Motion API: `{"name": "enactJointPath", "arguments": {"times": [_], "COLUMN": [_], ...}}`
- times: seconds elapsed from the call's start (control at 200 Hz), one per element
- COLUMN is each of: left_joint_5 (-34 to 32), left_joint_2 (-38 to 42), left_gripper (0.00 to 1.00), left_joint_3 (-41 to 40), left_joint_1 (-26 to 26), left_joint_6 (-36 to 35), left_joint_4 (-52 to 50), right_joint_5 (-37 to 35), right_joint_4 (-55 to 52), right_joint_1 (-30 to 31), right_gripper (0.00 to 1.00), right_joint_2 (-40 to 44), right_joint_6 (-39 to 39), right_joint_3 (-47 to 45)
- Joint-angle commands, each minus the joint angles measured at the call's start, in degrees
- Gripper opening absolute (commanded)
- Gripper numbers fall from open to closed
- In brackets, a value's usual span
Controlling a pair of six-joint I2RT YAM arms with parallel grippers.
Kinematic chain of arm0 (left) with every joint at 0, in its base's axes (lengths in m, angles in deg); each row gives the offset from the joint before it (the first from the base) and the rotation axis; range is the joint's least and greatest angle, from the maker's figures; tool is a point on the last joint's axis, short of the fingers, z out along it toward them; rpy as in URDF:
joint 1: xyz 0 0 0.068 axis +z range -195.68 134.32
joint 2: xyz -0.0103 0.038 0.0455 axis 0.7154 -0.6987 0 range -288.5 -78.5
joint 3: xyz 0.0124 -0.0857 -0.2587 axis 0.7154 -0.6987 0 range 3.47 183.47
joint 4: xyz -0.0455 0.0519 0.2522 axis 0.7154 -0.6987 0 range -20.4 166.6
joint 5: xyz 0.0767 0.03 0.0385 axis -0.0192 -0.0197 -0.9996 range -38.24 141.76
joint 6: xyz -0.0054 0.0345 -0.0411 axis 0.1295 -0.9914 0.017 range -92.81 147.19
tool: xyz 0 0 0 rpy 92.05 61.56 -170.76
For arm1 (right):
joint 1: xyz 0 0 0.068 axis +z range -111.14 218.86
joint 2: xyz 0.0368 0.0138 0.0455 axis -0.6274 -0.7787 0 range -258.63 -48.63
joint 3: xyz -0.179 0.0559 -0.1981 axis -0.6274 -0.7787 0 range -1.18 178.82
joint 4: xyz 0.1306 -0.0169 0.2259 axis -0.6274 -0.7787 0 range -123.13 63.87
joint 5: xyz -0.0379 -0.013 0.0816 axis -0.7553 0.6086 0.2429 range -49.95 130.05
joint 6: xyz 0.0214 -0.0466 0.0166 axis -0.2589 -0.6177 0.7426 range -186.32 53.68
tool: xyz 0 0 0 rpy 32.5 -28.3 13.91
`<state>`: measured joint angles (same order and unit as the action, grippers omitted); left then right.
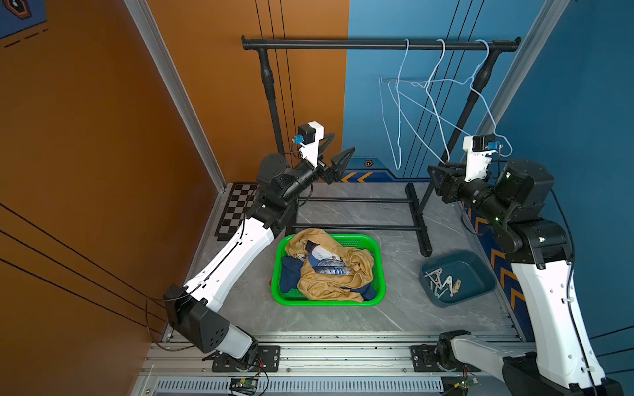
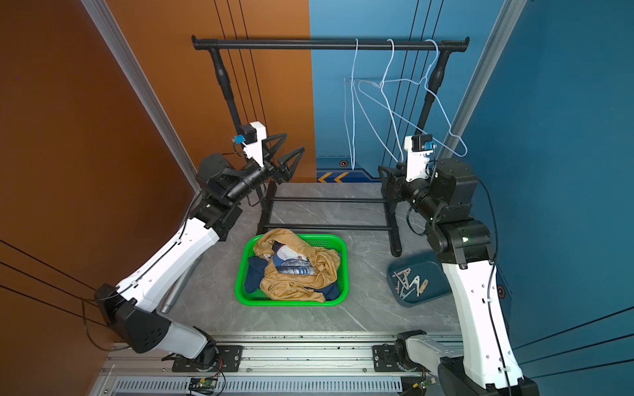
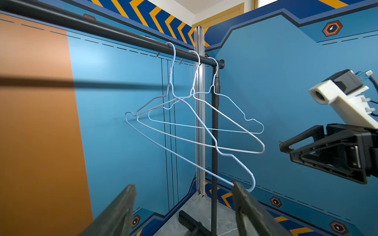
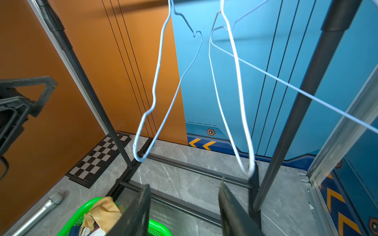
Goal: Remove the clothespins securing t-shirts to the hanger
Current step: Place the hanger on the clothes rail, then reset both arms
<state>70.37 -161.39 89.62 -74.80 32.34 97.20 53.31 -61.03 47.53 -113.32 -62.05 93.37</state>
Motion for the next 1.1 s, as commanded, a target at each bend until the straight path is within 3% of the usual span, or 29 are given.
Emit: {"name": "enactJointPath", "arguments": {"times": [0.0,0.22,0.245,0.405,0.541,0.726,1.096], "left_joint_5": [-4.43,-10.03,-10.73,-13.55,-16.20,-20.42,-18.89], "left_joint_2": [5.34,18.12,19.37,26.01,29.59,30.34,22.73], "left_gripper": [0.77,0.85,0.91,1.00,0.98,0.98,0.98], "left_joint_3": [-8.06,-26.45,-29.13,-39.64,-46.55,-53.87,-67.59], "left_joint_1": [1.04,2.86,3.21,6.51,10.41,17.44,26.76], "left_joint_6": [-2.42,-4.05,-4.33,-5.15,-6.32,-7.73,-6.66], "left_joint_4": [0.64,-0.44,-0.84,-1.76,-2.76,-3.45,11.99], "right_joint_5": [-2.42,-2.37,-2.19,-2.47,-5.51,-9.54,-12.85], "right_joint_4": [0.53,4.46,4.91,8.72,16.86,28.73,50.90], "right_joint_1": [-0.50,-0.67,-0.67,-0.80,-1.28,-4.27,-8.92], "right_gripper": [0.56,0.65,0.67,0.78,0.89,1.00,1.00], "right_joint_2": [3.82,10.12,10.65,12.40,14.89,15.60,7.12], "right_joint_6": [-1.37,-0.76,-0.76,0.34,1.37,3.14,4.00], "right_joint_3": [-6.00,-19.15,-20.55,-29.26,-38.78,-50.56,-64.65]}}
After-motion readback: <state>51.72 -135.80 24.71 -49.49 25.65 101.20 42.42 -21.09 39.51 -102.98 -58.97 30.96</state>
